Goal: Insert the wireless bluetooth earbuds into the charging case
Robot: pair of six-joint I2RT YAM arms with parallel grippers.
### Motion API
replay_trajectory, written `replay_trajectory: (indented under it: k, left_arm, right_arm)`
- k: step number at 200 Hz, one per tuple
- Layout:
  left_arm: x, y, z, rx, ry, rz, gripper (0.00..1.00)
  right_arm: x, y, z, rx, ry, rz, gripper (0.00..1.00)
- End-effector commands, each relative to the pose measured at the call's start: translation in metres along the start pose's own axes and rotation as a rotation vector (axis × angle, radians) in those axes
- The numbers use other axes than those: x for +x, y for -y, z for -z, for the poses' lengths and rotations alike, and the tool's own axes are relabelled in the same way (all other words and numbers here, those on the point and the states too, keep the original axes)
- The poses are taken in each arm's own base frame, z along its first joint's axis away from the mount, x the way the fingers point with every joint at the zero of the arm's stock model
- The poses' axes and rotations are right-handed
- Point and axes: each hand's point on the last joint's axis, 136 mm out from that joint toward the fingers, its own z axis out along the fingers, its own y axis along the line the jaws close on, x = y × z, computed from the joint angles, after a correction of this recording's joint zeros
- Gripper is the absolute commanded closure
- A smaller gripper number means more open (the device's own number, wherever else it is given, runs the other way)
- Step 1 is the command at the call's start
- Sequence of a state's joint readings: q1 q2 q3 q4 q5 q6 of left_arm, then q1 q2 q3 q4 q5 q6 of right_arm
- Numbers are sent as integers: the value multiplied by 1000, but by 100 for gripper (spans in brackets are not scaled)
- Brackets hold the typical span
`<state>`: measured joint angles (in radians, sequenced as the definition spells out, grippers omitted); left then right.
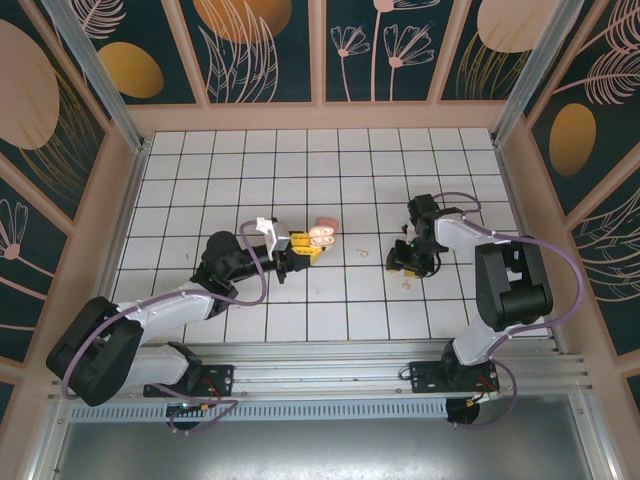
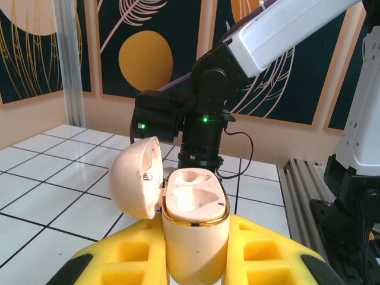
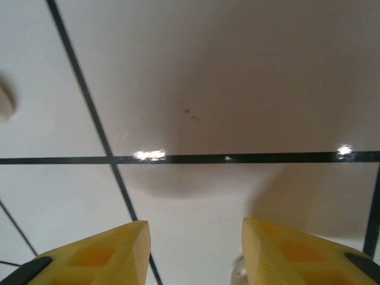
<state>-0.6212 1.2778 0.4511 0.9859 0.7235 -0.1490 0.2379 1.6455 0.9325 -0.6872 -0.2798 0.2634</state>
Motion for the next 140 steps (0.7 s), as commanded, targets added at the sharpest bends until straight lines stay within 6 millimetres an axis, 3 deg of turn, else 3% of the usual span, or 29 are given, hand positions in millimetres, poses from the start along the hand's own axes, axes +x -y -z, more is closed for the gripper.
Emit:
replay_trajectory:
  k: [1,59,117,140]
  left_arm:
    - [-21,3,-4,13,36,-62,87]
    - [-20,3,-5,19,30,-56,87]
    - [-21,3,-6,24,30,-49,87]
    - [-20,3,-7,28,31,-42,87]
  right_arm:
    - [5,9,-2,47,-20,6,54]
    - [32,22,0,95,-76,-36,53]
    - [49,4,15,21,-83,-50,53]
    - [52,7,22,42,-70,-64,53]
